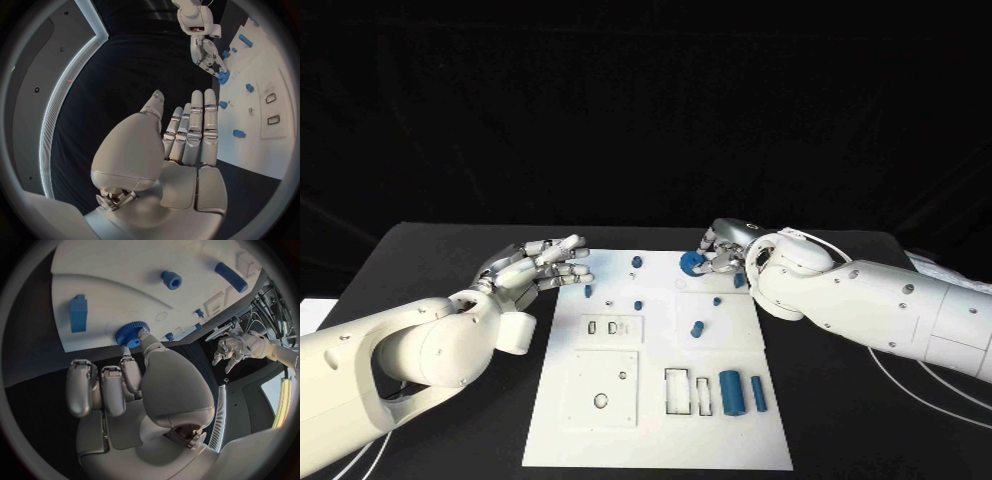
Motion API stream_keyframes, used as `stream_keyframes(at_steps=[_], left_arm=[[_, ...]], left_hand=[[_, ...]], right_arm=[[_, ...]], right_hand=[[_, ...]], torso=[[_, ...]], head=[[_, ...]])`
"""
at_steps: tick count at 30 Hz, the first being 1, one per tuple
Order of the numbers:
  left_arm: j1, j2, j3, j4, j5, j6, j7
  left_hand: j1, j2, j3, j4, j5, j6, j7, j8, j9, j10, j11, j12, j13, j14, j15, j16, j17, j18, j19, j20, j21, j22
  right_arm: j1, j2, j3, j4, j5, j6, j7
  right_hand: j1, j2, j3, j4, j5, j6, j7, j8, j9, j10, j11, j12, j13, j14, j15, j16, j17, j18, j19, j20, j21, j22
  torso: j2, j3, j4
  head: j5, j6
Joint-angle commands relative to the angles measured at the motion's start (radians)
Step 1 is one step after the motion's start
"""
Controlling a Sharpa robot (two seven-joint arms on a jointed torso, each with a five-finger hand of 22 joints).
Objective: Assemble the parts on the task board
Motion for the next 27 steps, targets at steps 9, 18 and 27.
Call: stream_keyframes(at_steps=[9, 18, 27], left_arm=[[0.002, 0.002, 0.001, 0.003, -0.011, 0.020, -0.004], [0.002, 0.002, 0.001, 0.003, -0.011, 0.022, -0.005], [0.002, 0.002, 0.001, 0.003, -0.011, 0.023, -0.007]], left_hand=[[0.008, 0.005, -0.001, -0.005, 0.004, 0.003, -0.002, 0.005, 0.002, -0.003, 0.000, 0.004, 0.001, -0.008, 0.001, 0.002, 0.001, 0.008, -0.007, -0.003, 0.005, 0.001], [0.008, 0.005, -0.001, -0.005, 0.004, 0.003, -0.002, 0.005, 0.002, -0.003, 0.000, 0.004, 0.001, -0.008, 0.001, 0.002, 0.001, 0.008, -0.007, -0.003, 0.005, 0.001], [0.009, 0.005, -0.001, -0.007, 0.004, 0.003, -0.002, 0.005, 0.002, -0.003, -0.001, 0.005, 0.001, -0.008, 0.001, 0.003, 0.002, 0.009, -0.008, -0.003, 0.006, 0.002]], right_arm=[[-0.003, 0.011, -0.002, 0.006, -0.129, -0.010, -0.048], [-0.004, 0.010, -0.002, 0.025, -0.106, -0.017, -0.037], [-0.005, 0.001, -0.002, 0.052, -0.082, -0.062, -0.013]], right_hand=[[0.017, 0.003, 0.019, -0.013, -0.018, 0.041, -0.010, 0.020, 0.005, 0.009, -0.015, 0.005, 0.005, 0.072, -0.011, 0.007, 0.116, -0.018, 0.009, -0.007, 0.008, 0.010], [-0.008, -0.006, 0.016, 0.000, -0.019, 0.046, -0.012, 0.018, 0.003, 0.012, -0.016, 0.004, 0.007, 0.073, -0.012, 0.007, 0.118, -0.018, 0.011, -0.009, 0.010, 0.014], [-0.006, 0.009, 0.033, 0.001, -0.008, 0.063, -0.019, 0.022, 0.006, 0.018, -0.022, 0.009, 0.014, 0.074, -0.017, 0.011, 0.125, -0.020, 0.016, -0.012, 0.014, 0.022]], torso=[[0.000, 0.0000, -0.0003], [0.000, 0.0000, 0.0005], [0.000, 0.0003, 0.0002]], head=[[0.001, 0.000], [0.000, 0.000], [0.002, -0.001]])
